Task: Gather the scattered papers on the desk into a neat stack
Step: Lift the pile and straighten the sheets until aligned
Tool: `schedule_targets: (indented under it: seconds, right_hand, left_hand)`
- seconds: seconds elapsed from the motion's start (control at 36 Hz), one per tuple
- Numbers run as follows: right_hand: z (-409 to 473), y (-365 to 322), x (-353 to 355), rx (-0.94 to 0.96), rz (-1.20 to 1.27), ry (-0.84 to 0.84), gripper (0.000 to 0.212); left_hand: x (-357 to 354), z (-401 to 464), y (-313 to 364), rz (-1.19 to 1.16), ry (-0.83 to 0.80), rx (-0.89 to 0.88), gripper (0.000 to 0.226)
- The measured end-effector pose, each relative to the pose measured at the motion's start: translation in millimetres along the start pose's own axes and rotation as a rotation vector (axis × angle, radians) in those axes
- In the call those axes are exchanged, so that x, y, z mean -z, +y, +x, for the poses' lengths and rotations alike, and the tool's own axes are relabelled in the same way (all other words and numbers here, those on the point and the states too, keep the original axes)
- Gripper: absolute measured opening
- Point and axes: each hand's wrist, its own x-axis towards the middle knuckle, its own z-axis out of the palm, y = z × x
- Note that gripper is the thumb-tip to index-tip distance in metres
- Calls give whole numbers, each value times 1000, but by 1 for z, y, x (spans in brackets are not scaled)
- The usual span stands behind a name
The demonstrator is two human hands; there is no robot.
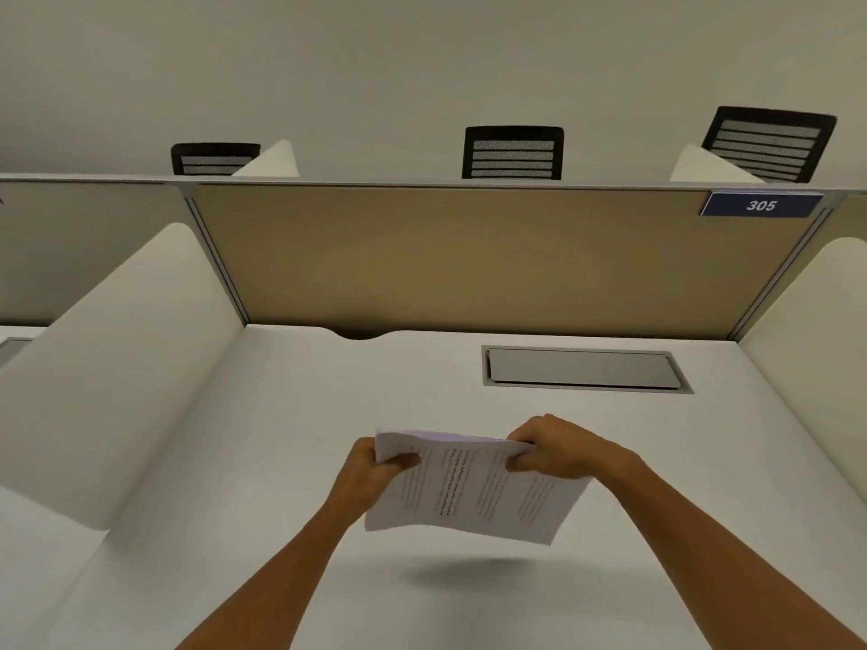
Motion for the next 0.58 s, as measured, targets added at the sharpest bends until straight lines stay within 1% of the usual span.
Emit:
schedule_targets:
  seconds: [0.08,0.17,0.28,0.36,0.39,0.47,0.56,0.58]
  right_hand:
    - [-8,24,-4,-15,113,67,22]
    - [-14,49,-14,-43,242,100,18]
    - [-22,63,-36,-33,554,200,15]
    - [-29,63,-60,-34,844,306,22]
    - [-29,62,-68,-40,896,336,23]
    - [-28,57,-88,-58,895,361,25]
    - [-23,52,-96,-122,871,391,16]
    - [-21,50,-96,-140,881,419,16]
  left_hand:
    - [4,-5,-14,-61,66,53,11]
    - [8,-9,-27,-101,94,96,17]
    - [8,-14,-38,-143,104,131,21]
    - [7,-18,-41,-167,107,147,20]
    - [7,-18,-42,-172,109,151,20]
    - [6,-19,-43,-161,108,160,15]
    - [9,-16,-43,-124,107,159,12]
    - [10,-15,-42,-114,107,153,12]
